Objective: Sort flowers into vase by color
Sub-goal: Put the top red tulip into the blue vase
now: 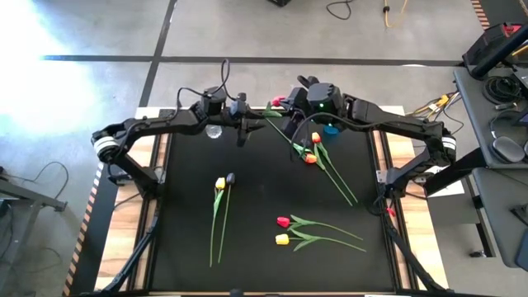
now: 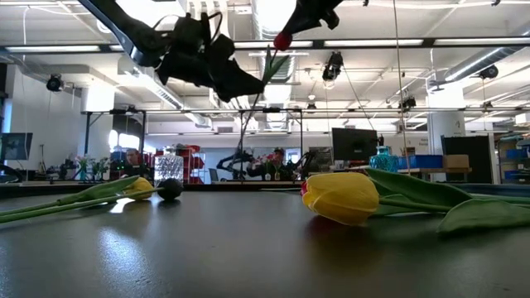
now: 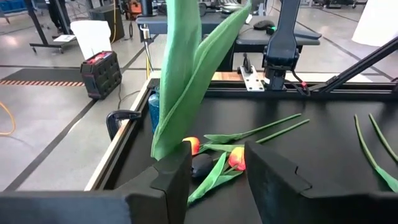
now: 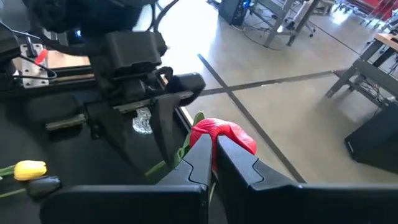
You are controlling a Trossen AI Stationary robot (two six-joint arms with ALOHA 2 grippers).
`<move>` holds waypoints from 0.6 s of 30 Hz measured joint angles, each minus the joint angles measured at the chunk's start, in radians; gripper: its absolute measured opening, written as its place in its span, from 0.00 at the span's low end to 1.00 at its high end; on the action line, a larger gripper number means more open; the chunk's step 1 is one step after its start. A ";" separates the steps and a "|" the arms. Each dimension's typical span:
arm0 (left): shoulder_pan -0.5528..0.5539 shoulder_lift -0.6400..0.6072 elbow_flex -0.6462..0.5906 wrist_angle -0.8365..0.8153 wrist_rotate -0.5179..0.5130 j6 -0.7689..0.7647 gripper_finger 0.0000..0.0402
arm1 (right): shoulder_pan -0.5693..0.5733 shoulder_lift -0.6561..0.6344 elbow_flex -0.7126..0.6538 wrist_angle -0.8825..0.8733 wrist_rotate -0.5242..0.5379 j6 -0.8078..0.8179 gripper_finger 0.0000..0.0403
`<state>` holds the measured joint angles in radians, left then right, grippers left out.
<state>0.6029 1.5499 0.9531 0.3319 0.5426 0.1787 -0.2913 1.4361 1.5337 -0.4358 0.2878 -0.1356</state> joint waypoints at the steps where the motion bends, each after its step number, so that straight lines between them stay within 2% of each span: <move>1: 0.000 -0.010 0.000 -0.010 -0.001 0.000 0.33 | -0.001 0.000 0.000 0.000 0.000 0.000 0.03; 9: 0.000 -0.067 -0.015 -0.072 -0.031 0.018 0.37 | -0.001 0.000 0.000 -0.001 0.000 -0.006 0.03; 13: -0.004 -0.085 -0.018 -0.086 -0.133 0.055 0.40 | -0.001 0.000 0.000 0.000 0.000 -0.006 0.03; 18: -0.011 -0.072 -0.019 -0.059 -0.109 0.063 0.41 | -0.001 0.000 0.000 0.000 -0.004 -0.004 0.03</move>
<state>0.5918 1.4774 0.9337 0.2726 0.4334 0.2412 -0.2920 1.4361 1.5337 -0.4358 0.2834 -0.1398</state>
